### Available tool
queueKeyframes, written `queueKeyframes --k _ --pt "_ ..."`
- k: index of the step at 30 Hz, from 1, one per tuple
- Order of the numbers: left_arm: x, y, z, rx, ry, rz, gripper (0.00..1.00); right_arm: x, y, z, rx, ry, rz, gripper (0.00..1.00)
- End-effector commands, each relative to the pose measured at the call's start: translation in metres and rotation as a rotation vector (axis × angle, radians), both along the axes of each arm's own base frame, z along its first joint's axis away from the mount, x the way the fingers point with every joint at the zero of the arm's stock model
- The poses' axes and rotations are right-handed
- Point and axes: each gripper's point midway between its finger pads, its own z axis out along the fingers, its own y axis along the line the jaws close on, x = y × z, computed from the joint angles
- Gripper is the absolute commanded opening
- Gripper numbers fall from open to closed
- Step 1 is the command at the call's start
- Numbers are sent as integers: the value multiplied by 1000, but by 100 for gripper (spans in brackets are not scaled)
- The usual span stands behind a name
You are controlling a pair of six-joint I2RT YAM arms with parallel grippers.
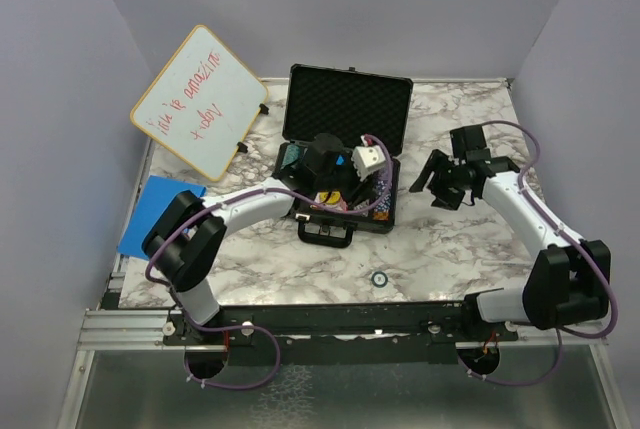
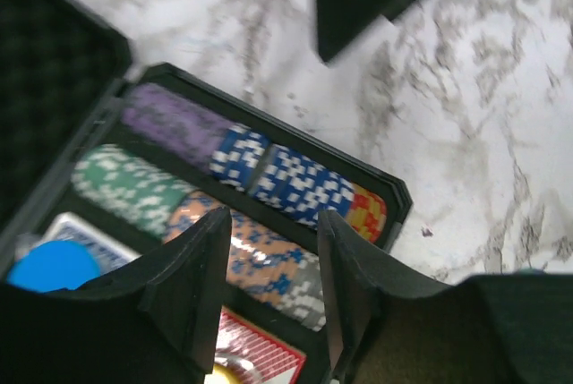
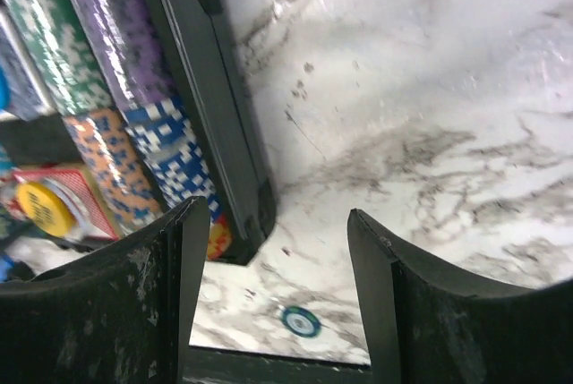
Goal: Pack up texas hold em set
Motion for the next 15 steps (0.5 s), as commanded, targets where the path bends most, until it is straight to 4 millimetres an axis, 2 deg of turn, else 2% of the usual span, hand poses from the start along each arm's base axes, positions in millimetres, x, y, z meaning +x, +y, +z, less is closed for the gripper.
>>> queueKeyframes --k 1,5,8,11,14,15 --pt "35 23 64 -141 -66 237 52 -40 -9 0 -148 62 100 70" --pt "58 59 80 -180 -105 476 67 -74 3 2 -167 86 184 72" --pt "72 92 93 -203 -122 683 73 -101 22 -1 -163 109 287 73" --pt "76 121 103 -240 -106 860 77 -121 42 -5 -171 137 351 73" --pt "73 135 106 -273 -81 937 83 -135 60 -14 -204 166 417 75" --pt "71 139 106 -281 -77 956 88 -138 66 -18 -217 175 444 76"
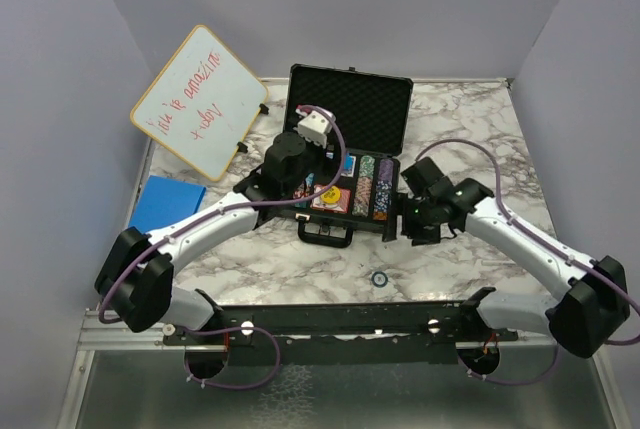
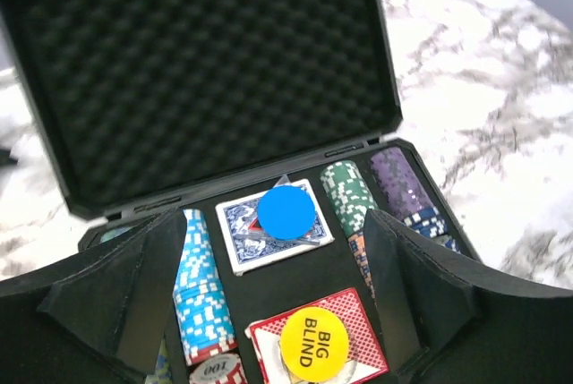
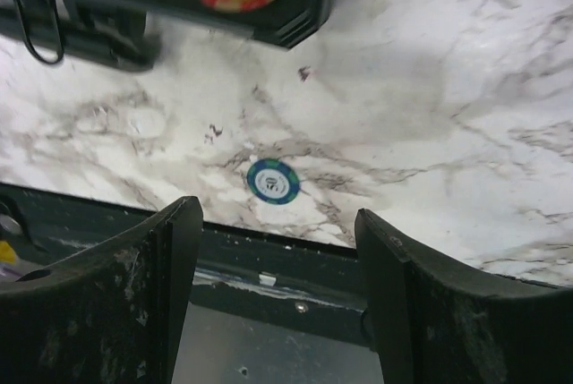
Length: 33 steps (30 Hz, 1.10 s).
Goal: Pack up texas hold em set
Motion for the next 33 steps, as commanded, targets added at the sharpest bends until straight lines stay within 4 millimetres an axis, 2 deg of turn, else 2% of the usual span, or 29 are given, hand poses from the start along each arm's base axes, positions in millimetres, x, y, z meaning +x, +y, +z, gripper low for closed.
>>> queueKeyframes --k 1,3,8,13,20,25,33 --pt "3 40 5 -93 26 235 94 -23 8 -22 -130 60 58 76" --pt "-1 43 5 -104 22 231 99 -27 19 -30 -179 63 110 78" --pt "-9 49 -1 -110 33 219 99 -33 46 -53 -250 82 219 79" --pt "-10 63 -8 -108 43 260 99 -35 60 -67 -243 103 255 77" --pt "-6 82 -14 -135 74 322 99 -47 62 -85 -242 156 277 72" --pt "-6 78 -18 -99 82 273 99 -54 57 -97 -255 186 275 63" --pt "-5 70 -21 -89 94 236 99 -58 46 -111 -304 202 266 60"
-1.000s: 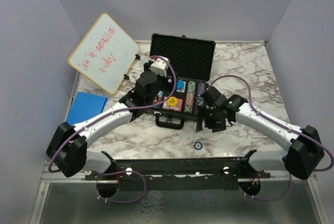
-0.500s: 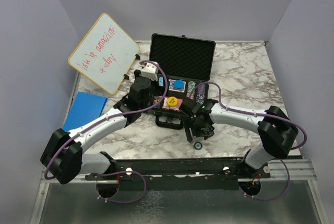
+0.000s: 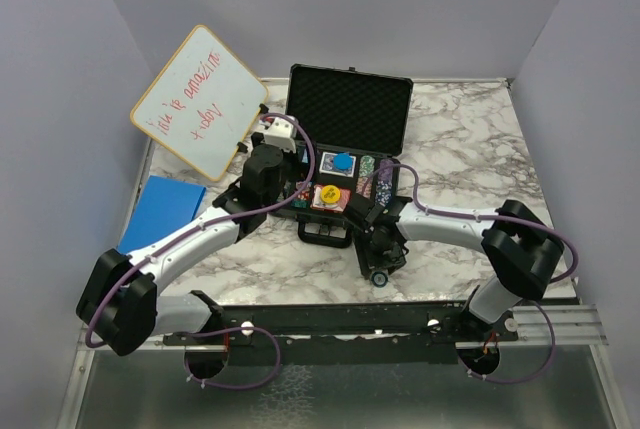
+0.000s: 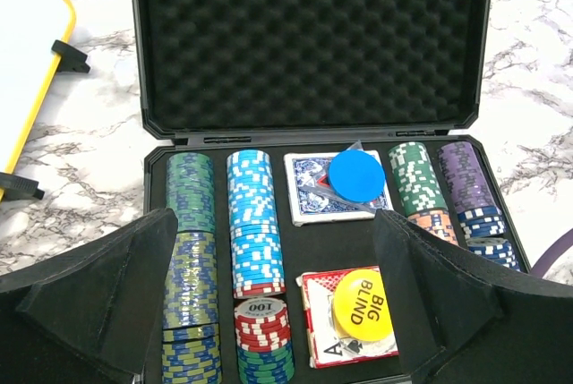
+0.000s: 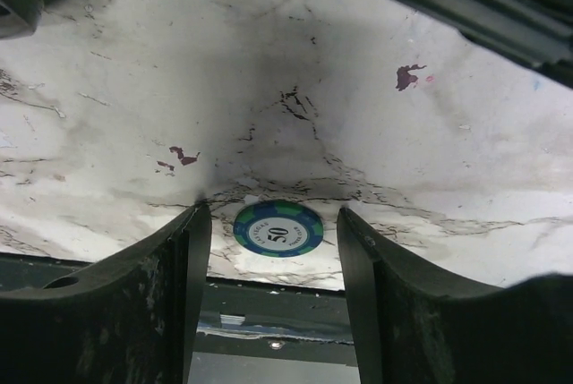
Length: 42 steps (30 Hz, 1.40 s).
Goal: Pack up texas hold em set
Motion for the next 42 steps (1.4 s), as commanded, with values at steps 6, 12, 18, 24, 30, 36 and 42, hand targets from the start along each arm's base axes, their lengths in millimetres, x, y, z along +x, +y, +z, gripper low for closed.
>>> queueKeyframes --k 6,12,18,24,30,36,42 --pt "0 -7 -7 17 30 -38 99 -24 -19 -18 -101 102 -44 53" --pt "1 -10 -10 16 40 -43 99 -32 -21 -25 -108 146 -43 50" --pt "2 -11 -13 17 49 -46 99 -28 -20 -28 -118 133 -40 44" --pt "0 -10 -15 22 60 -49 99 -4 -9 -12 -79 21 -37 41" --pt "-5 -13 -20 1 74 -68 99 11 12 19 55 -63 35 42" --pt "-5 -16 -21 -3 79 -76 99 14 14 36 85 -86 59 42" --pt "-6 -16 -21 -18 87 -72 99 31 18 59 137 -145 32 43"
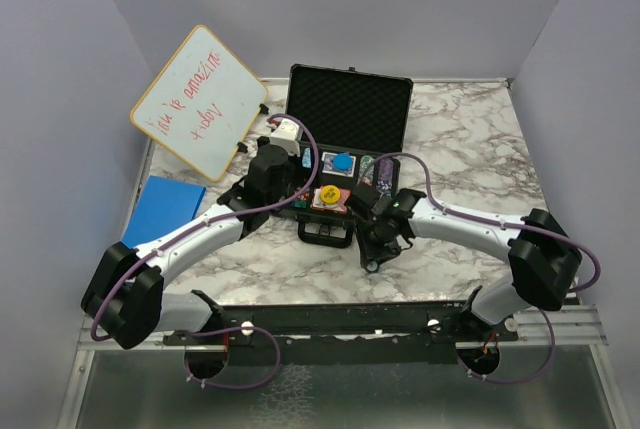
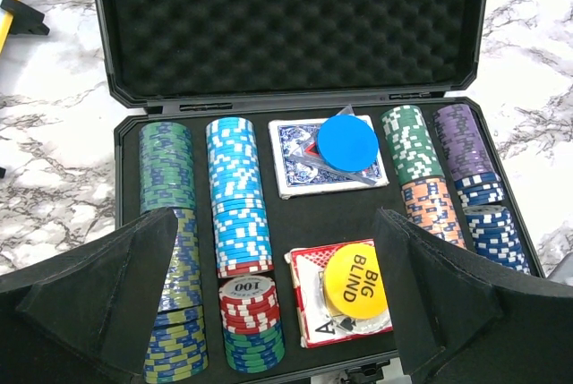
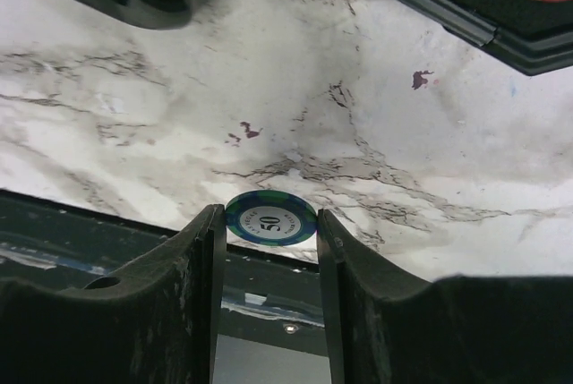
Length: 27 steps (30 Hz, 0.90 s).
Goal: Pack up texas hold em set
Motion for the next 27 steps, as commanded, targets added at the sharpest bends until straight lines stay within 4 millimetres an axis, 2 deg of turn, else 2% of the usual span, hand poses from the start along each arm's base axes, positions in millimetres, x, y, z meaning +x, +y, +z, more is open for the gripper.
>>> queueKeyframes --k 1,6,9,15,18,23,27 --pt "-2 -5 2 -36 12 -15 99 22 6 28 62 -84 -19 43" --pt "-8 -8 4 -63 5 -44 99 54 14 62 164 -184 -70 43" --pt "-13 -15 6 -89 0 -89 99 82 18 85 258 -262 -118 44" --pt "-27 -37 11 -167 9 -221 99 140 23 114 371 -390 -225 44" --pt "-33 -46 11 -220 33 -258 99 163 26 126 424 -427 -299 44" --pt "-46 -66 18 -328 56 -362 93 190 31 143 553 -434 -402 44" --pt "-54 -82 22 -384 82 -448 90 200 41 162 672 -426 -347 45"
